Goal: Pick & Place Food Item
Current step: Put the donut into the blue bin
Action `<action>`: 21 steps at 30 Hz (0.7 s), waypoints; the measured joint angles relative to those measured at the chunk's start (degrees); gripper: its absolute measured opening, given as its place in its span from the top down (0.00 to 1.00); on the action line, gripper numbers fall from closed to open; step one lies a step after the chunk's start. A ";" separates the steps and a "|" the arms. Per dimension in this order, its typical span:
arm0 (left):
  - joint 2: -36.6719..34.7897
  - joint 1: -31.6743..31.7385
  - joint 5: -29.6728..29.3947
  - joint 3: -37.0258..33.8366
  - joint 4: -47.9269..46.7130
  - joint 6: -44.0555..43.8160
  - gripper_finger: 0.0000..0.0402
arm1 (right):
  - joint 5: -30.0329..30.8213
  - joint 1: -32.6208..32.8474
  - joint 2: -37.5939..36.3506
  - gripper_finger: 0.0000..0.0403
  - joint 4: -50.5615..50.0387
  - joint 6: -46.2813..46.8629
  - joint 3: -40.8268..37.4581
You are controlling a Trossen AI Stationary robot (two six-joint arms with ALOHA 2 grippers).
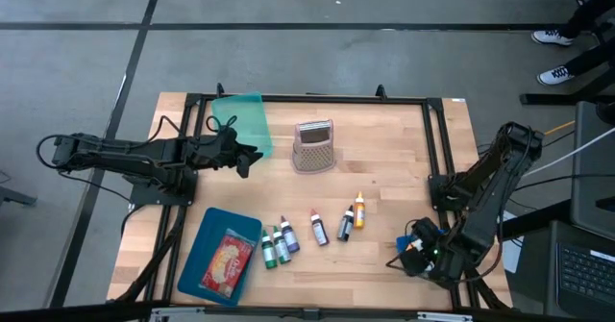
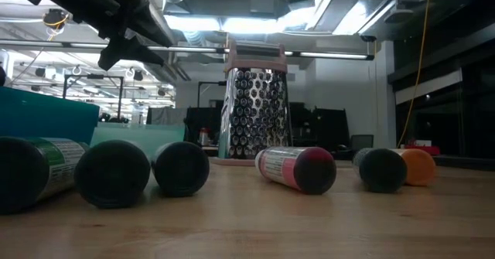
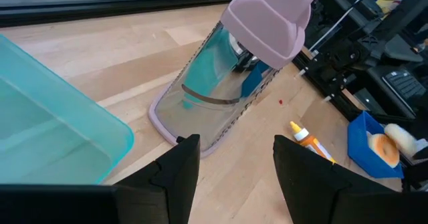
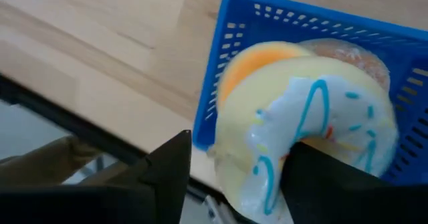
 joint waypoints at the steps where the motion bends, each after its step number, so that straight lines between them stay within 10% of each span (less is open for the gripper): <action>1: 0.00 0.00 -0.01 0.00 0.01 0.24 0.54 | 0.46 -0.07 -0.83 0.47 0.06 -0.17 0.02; 21: 0.00 2.61 -0.96 0.00 0.42 2.12 0.54 | -0.31 -1.44 -2.84 0.48 -3.96 0.42 0.09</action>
